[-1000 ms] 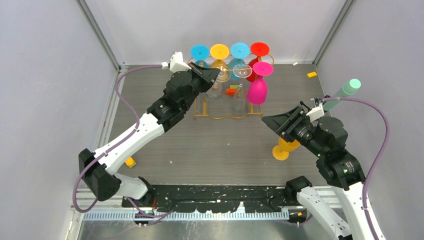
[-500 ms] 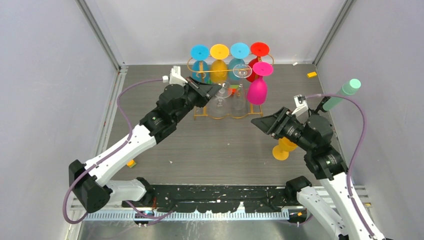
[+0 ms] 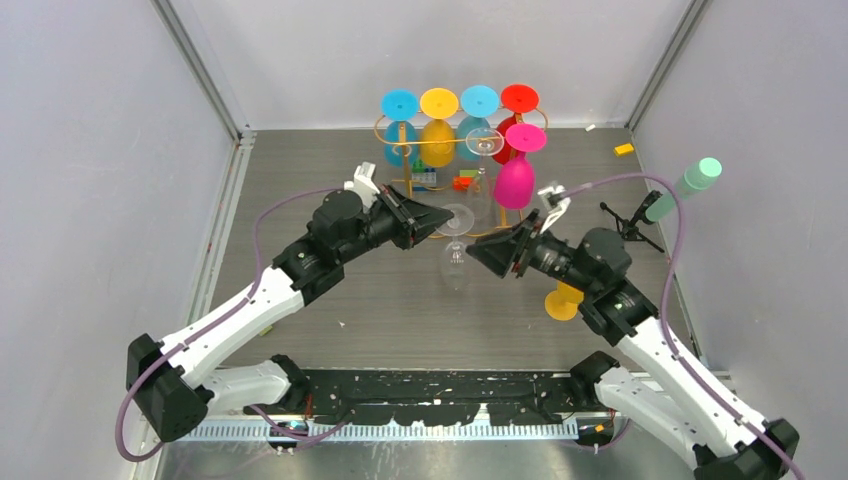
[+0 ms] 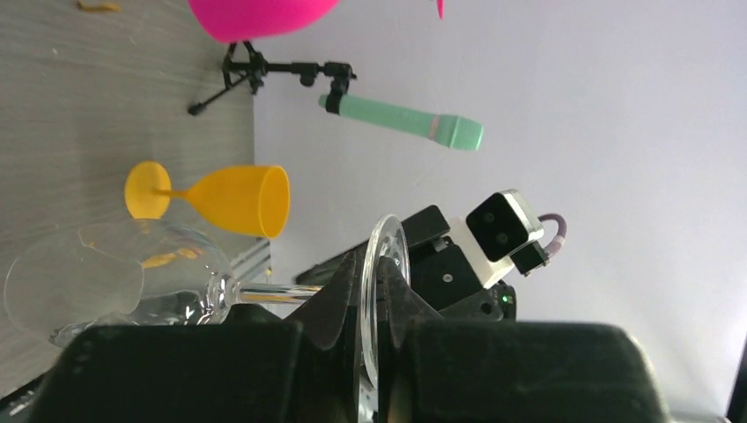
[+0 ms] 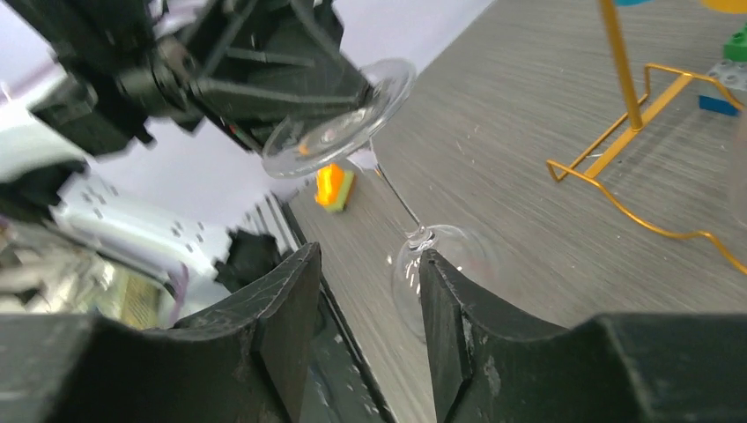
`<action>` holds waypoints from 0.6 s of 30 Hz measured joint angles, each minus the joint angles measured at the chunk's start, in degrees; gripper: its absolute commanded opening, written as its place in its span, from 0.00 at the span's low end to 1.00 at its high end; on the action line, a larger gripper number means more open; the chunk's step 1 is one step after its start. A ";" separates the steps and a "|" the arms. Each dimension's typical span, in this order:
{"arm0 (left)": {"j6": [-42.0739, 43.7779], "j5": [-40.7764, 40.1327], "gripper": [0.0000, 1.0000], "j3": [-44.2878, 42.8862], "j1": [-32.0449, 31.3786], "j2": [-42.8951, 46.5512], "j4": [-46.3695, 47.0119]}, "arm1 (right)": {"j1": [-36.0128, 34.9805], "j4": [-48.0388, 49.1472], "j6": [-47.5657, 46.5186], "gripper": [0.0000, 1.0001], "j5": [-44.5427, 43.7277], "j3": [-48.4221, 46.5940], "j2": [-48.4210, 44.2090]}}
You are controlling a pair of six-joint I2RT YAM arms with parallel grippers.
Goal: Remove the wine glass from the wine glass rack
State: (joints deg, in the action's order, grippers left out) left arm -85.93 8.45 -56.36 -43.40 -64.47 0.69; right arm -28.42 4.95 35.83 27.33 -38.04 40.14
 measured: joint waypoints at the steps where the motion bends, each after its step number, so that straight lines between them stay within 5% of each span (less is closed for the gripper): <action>1: -0.81 0.98 0.00 0.13 0.00 0.17 0.13 | -1.92 0.46 -2.62 0.47 -0.15 -0.02 1.03; 8: -2.29 2.71 0.00 2.93 0.11 2.54 -0.22 | -9.35 1.11 -15.76 0.37 -0.98 -1.27 9.79; 18: -5.51 3.96 0.00 4.26 -0.04 2.64 1.90 | -10.84 7.65 -19.04 0.36 -2.40 -1.09 11.91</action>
State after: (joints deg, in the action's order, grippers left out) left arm -91.44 12.40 -52.10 -43.44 -61.82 2.59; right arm -39.27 12.60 16.80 24.93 -39.13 52.05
